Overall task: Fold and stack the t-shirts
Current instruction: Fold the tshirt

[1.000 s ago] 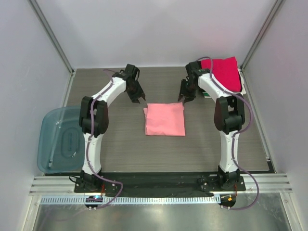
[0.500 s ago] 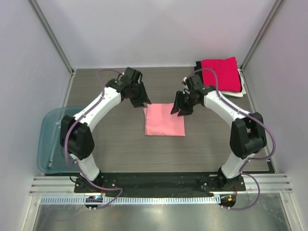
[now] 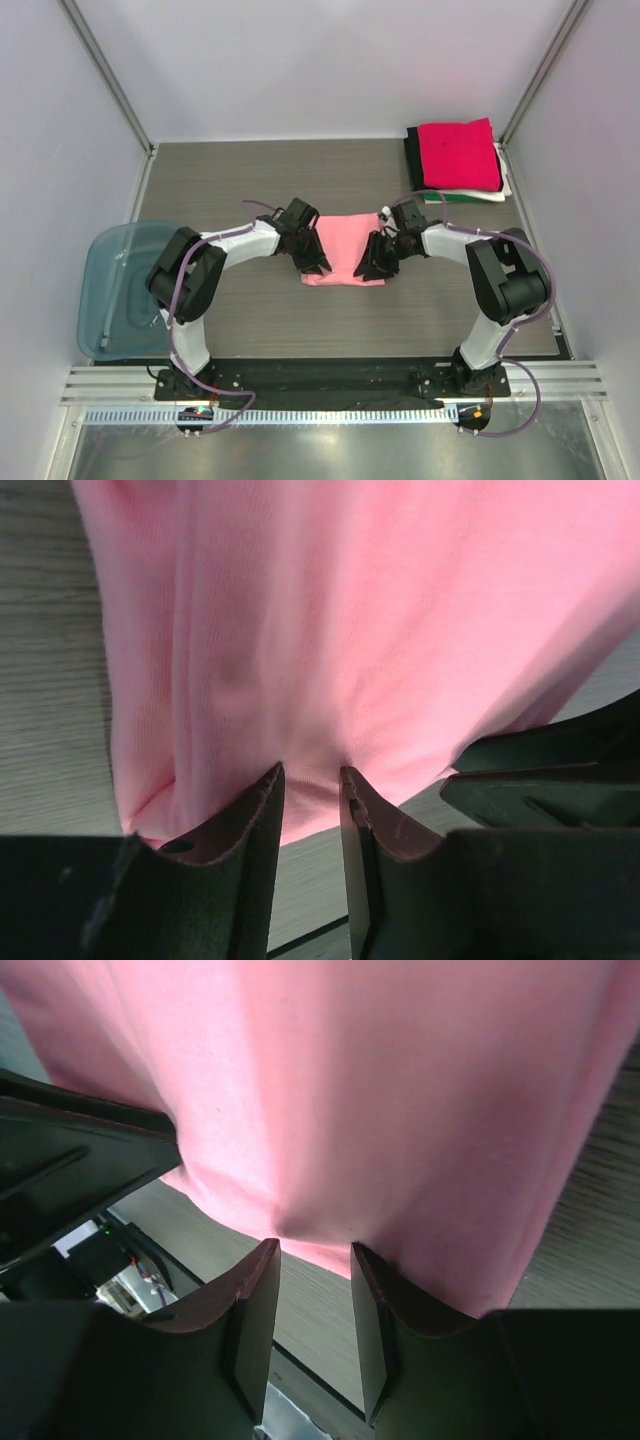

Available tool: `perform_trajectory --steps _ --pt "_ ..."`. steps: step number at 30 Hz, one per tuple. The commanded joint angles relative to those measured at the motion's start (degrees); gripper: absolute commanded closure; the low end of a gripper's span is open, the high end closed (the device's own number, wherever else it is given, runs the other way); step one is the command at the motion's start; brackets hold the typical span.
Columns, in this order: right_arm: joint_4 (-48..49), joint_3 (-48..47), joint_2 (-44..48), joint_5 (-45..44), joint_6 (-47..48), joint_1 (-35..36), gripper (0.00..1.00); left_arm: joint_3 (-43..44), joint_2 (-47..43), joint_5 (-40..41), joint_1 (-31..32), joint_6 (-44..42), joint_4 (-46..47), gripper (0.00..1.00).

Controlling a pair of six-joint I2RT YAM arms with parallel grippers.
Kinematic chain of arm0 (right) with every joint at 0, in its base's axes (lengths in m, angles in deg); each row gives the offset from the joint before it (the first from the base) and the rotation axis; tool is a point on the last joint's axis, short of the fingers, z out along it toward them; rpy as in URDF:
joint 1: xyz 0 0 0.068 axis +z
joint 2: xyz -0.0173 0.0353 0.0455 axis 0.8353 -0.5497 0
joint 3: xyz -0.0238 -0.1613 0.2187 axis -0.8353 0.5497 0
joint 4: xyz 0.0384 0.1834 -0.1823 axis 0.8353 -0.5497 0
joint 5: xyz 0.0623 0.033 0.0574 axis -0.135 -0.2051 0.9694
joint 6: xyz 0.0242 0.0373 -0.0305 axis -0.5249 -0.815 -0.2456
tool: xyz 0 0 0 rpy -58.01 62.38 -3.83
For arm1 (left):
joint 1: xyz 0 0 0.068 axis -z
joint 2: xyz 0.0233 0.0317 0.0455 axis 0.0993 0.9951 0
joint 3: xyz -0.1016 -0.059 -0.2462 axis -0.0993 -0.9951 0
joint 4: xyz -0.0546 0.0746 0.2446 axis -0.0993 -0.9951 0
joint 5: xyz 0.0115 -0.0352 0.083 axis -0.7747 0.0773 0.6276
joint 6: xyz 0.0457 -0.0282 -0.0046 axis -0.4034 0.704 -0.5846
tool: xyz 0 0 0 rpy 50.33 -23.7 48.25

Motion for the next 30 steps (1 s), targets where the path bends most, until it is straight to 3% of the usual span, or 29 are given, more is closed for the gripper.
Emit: perform_trajectory --steps 1,9,15,20,25,26,27,30 --pt "5.4 5.6 0.1 -2.0 0.5 -0.5 0.59 -5.3 -3.4 3.1 -0.3 -0.4 3.7 0.69" --pt "11.4 17.2 4.1 -2.3 -1.8 -0.4 0.6 -14.7 -6.8 10.9 -0.4 -6.3 0.5 0.72" --pt "11.9 23.7 12.6 -4.0 -6.6 1.4 0.59 -13.3 -13.1 19.9 -0.3 -12.4 -9.1 0.71" --pt "8.9 24.8 20.1 -6.0 -9.3 4.1 0.57 -11.9 -15.9 22.5 -0.4 -16.4 -14.3 0.68" --pt "1.6 19.6 28.3 -7.2 -9.2 5.6 0.39 -8.8 -18.9 24.2 -0.2 -18.6 -19.2 0.62" --pt "0.6 18.0 30.3 -8.1 -8.3 5.5 0.33 -8.1 -19.9 24.2 -0.1 -19.3 -21.1 0.6" --pt "-0.6 14.7 30.7 -8.8 -7.5 5.6 0.21 -7.2 -22.3 24.2 0.0 -19.9 -22.0 0.55" --pt "-3.0 8.5 29.1 -10.1 -4.9 5.3 0.06 -3.7 -25.9 25.1 0.0 -21.2 -26.3 0.47"
